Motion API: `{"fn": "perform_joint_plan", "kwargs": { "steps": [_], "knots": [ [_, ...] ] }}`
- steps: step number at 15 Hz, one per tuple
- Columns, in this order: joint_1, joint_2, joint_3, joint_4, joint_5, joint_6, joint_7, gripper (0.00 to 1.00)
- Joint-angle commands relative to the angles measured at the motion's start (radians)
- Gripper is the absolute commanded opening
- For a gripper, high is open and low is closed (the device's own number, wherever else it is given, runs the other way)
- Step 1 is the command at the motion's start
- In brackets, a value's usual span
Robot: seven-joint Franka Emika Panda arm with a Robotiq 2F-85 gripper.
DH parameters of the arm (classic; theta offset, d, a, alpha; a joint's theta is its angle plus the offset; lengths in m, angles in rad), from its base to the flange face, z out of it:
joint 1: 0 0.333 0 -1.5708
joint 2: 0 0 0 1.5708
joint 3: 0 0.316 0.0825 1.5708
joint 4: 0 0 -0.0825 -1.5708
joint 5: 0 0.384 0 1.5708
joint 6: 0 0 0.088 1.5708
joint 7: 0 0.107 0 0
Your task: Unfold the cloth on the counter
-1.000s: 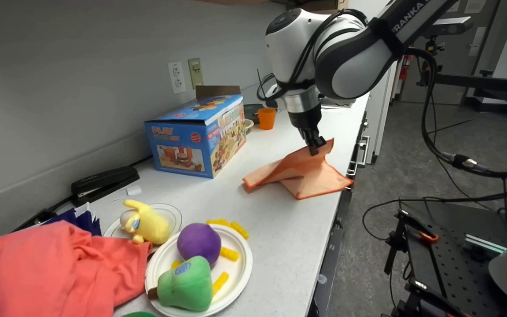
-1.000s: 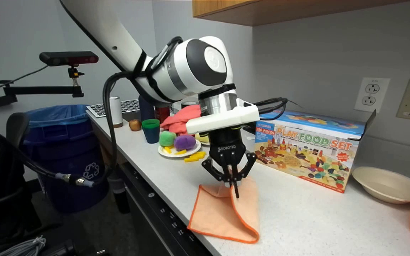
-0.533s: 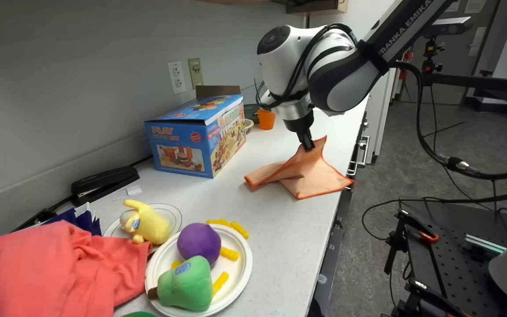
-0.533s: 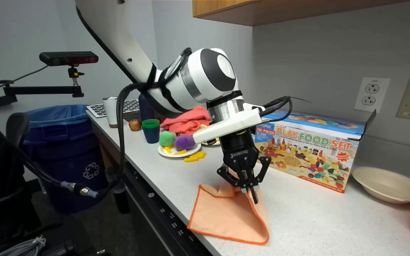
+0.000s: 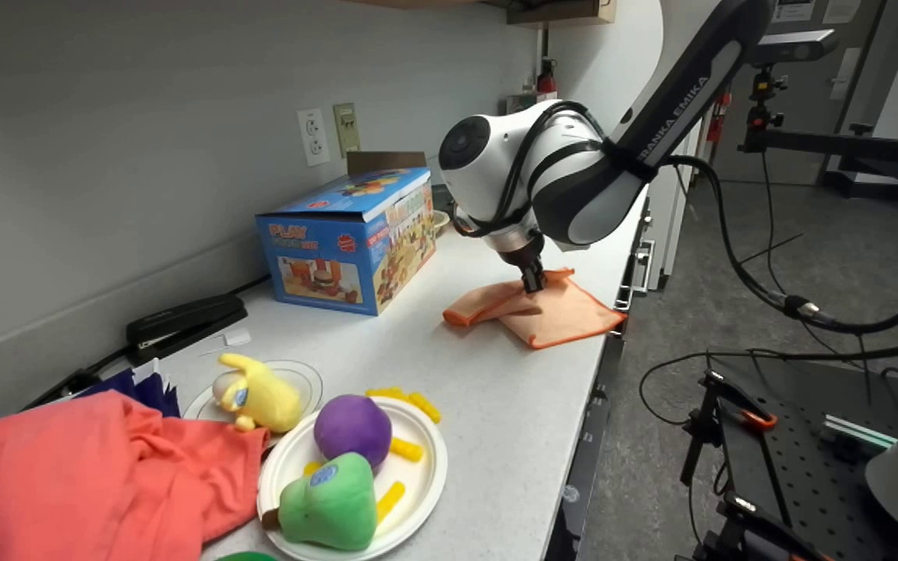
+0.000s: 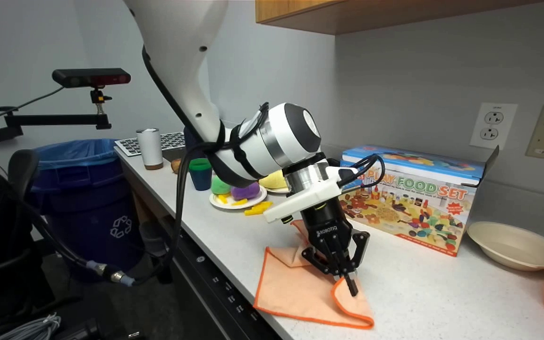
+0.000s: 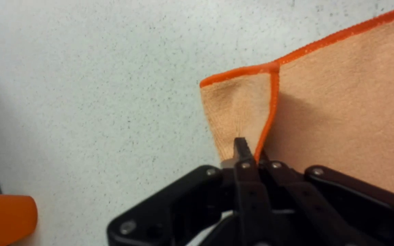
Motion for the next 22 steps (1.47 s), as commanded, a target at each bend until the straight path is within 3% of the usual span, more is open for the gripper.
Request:
{"fn": "perform_joint_plan", "kwargs": {
  "steps": [1,10,16,17,18,22],
  "knots": [
    [0.002,0.039,-0.016,0.052,-0.045,-0.002,0.085,0.00],
    [-0.017,-0.054,-0.020,0.044,-0.045,-0.026,-0.059,0.00],
    [-0.019,-0.045,-0.026,0.081,-0.087,-0.022,-0.042,0.00],
    [-0.015,-0.038,-0.029,0.085,-0.105,-0.023,-0.009,0.27],
    [-0.009,-0.033,-0.033,0.089,-0.141,-0.023,0.037,0.28],
    [-0.001,-0.028,-0.037,0.082,-0.382,0.010,0.328,0.58]
  ]
}}
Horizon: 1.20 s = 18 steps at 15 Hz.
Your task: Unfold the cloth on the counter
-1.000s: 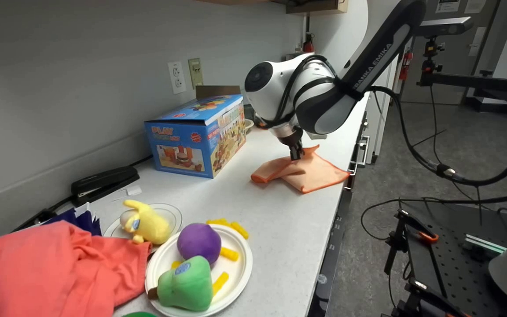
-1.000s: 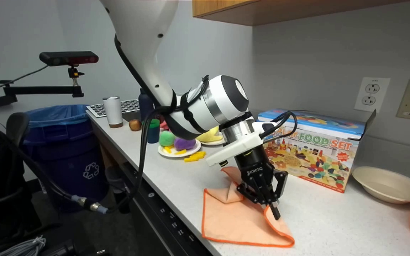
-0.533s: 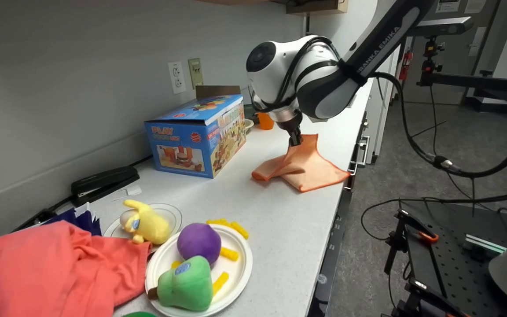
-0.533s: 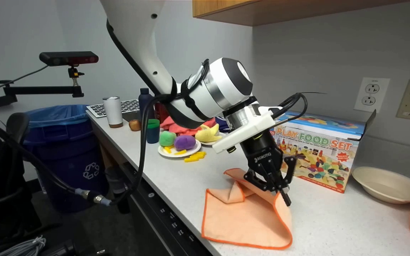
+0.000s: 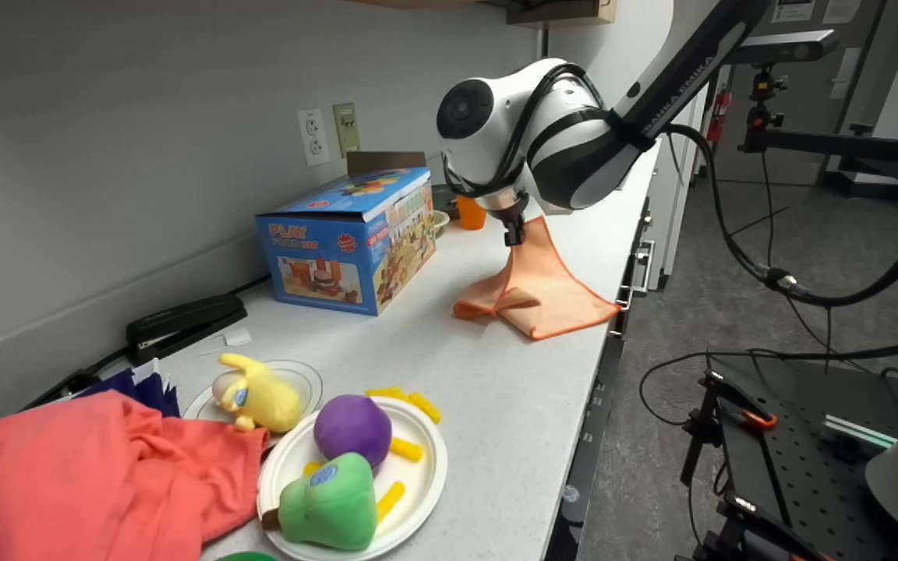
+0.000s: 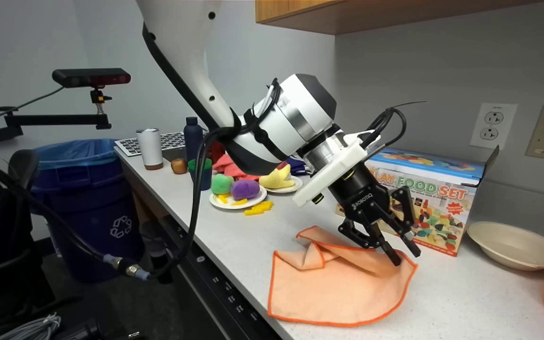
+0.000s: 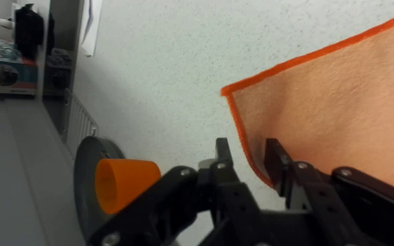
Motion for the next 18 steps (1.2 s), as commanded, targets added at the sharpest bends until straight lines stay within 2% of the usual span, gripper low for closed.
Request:
{"fn": "perform_joint_plan", "kwargs": {
  "steps": [1,5,6,8,10,14,18],
  "knots": [
    [0.013,0.009,-0.004,0.003,-0.177,0.009,0.245,0.64],
    [0.008,0.009,0.013,0.000,-0.302,-0.022,0.464,0.95],
    [0.006,0.009,0.017,-0.001,-0.317,-0.027,0.497,1.00],
    [0.001,0.008,0.023,-0.004,-0.323,-0.031,0.530,1.00],
    [-0.016,-0.003,0.034,-0.015,-0.246,0.010,0.469,1.00],
    [-0.053,-0.027,0.050,-0.035,-0.013,0.170,0.295,1.00],
    [-0.076,-0.078,0.061,-0.078,0.262,0.261,0.033,1.00]
  ]
}}
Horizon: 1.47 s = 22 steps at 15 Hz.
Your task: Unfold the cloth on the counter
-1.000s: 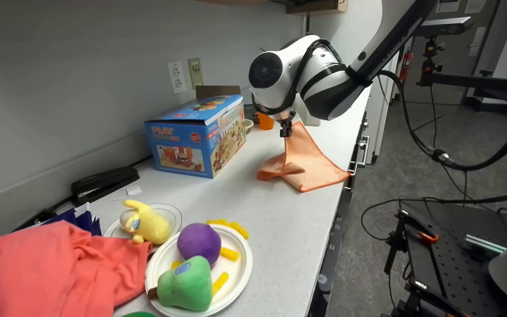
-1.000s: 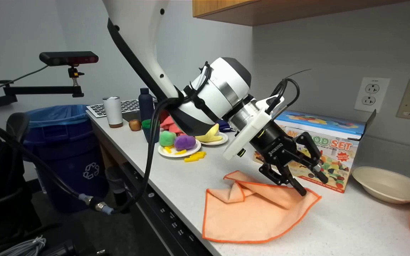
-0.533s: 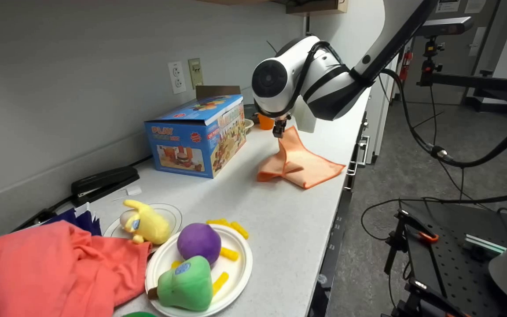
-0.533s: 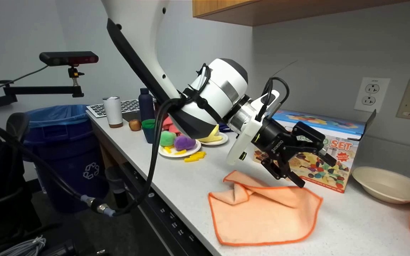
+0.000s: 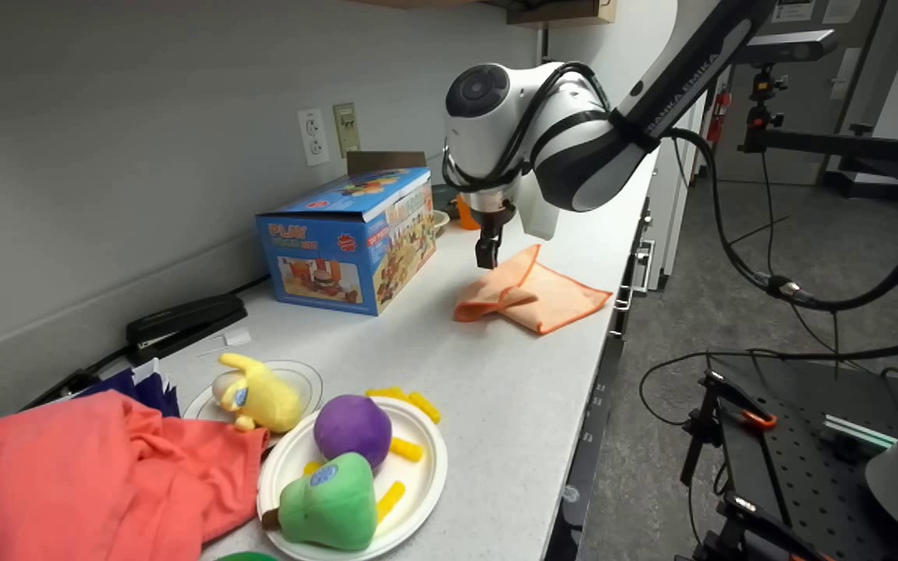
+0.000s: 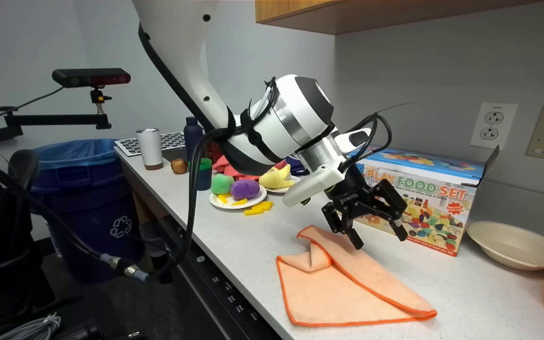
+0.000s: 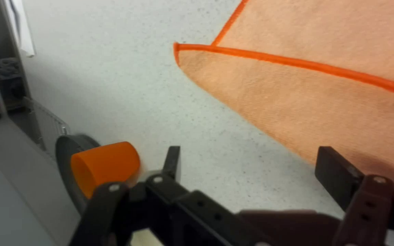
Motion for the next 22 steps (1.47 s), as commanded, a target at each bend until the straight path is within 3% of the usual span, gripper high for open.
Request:
{"fn": "perform_joint_plan", "kwargs": {
  "steps": [1,6,11,14,22],
  "knots": [
    [-0.035,-0.088,0.028,-0.067,0.254,0.055,-0.263,1.00],
    [-0.005,-0.218,0.039,-0.122,0.559,-0.006,-0.617,1.00],
    [0.031,-0.246,0.060,-0.099,0.642,-0.054,-0.748,1.00],
    [0.054,-0.226,0.080,-0.094,0.657,-0.076,-0.757,1.00],
    [0.092,-0.121,0.103,-0.077,0.585,-0.066,-0.619,1.00]
  ]
}}
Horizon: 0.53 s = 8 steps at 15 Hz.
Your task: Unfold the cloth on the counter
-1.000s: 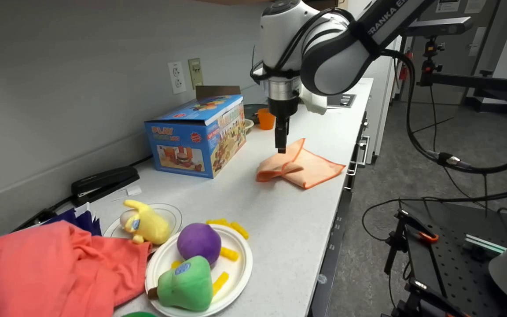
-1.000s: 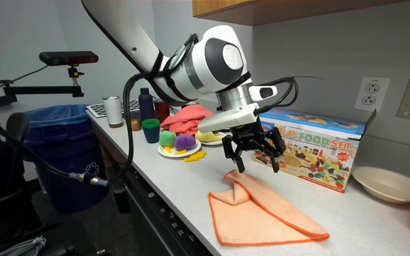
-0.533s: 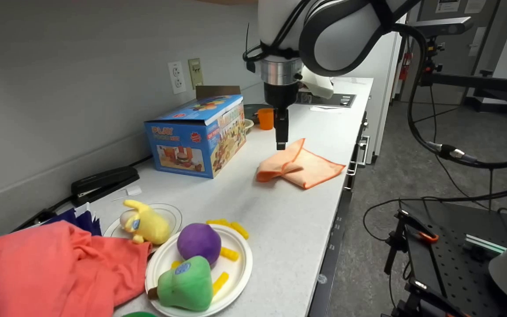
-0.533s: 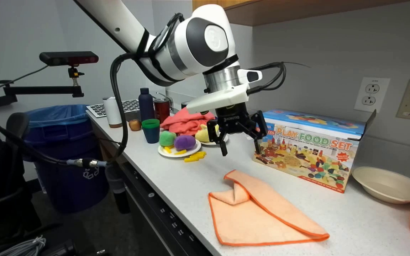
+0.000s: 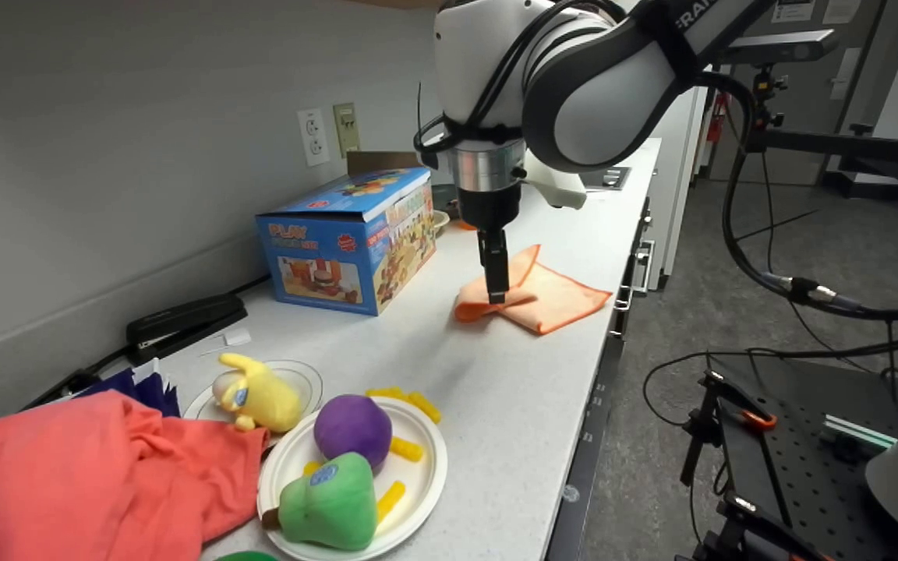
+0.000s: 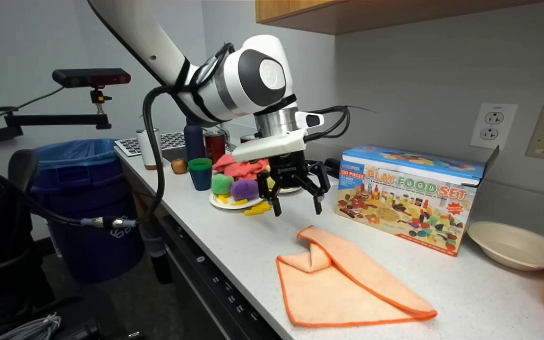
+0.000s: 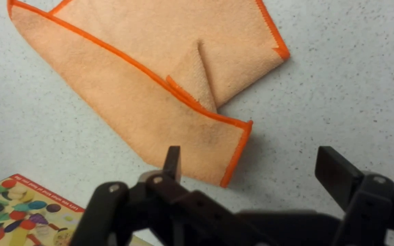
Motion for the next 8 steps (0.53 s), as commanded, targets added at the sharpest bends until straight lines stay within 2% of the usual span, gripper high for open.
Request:
{"fn": "perform_joint_plan", "kwargs": {
  "steps": [1,8],
  "knots": [
    [0.015,0.067,-0.006,0.031,-0.048,0.002,0.074,1.00],
    [0.030,0.172,-0.037,0.100,-0.198,0.014,0.234,1.00]
  ]
}}
